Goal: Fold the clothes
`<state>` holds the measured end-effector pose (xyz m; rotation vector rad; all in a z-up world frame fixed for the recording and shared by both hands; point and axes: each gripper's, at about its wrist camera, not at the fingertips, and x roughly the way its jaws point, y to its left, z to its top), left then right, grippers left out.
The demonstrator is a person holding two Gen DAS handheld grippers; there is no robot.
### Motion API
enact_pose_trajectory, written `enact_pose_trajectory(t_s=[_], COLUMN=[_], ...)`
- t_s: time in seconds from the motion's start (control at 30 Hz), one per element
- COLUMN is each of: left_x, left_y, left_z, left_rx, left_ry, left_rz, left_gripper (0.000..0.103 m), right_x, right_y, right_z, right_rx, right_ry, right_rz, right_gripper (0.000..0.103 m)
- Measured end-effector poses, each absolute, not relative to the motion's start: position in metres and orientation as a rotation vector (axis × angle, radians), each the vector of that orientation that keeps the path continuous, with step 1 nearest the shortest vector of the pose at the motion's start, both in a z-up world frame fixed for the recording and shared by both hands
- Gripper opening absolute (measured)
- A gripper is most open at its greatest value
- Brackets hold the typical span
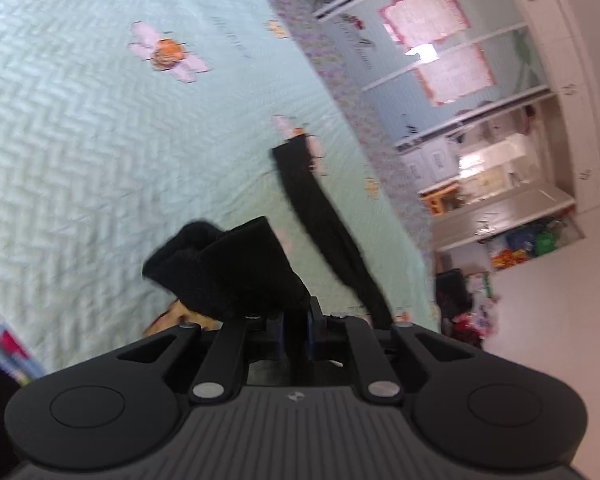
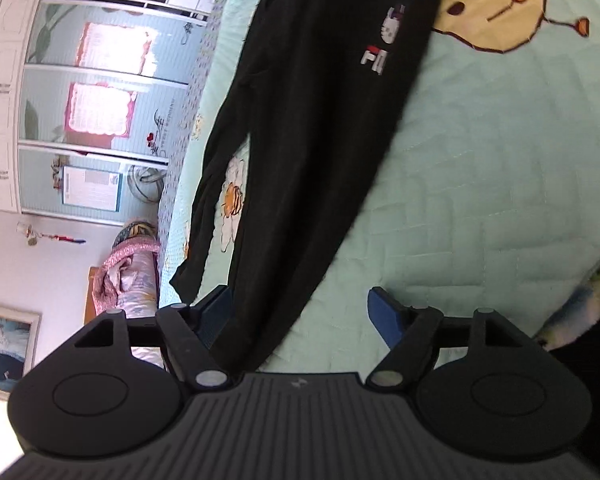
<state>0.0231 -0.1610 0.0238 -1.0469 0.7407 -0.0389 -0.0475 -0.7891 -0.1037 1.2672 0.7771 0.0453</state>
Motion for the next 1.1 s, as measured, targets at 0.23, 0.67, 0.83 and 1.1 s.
enact_pose_trajectory(t_s=[0.23,0.67,0.83,1.1], left_x=[0.015,0.028,0.035,0.026], left_y=[-0.153,-0.160,-0.158,-0.174], left_z=[0.013,0.019,0.016,0.034], left_rx=[-1.102,-1.081,-1.078,-0.877], left_ry=[0.770,0.790,0.808,0.855], left_rz=[0.032,0.044,0.069,0.022], left_gripper=[0.009,0.009,0.009,0.010], right_x=[-0.023,-0.014,-0.001,-0.034], right_y=[-0.798,-0.842,-0.849,-0.879], right_z=[-0.115,-0.138,-0.146,-0.108], right_rx=[1.385,1.397,1.364,1.365], right_ry=[0.709,0.618,0.630,0.570], right_rz=[-0.070,-0.213,-0.235,-0.063], right_gripper=[0.075,0.053,0.003,0.002])
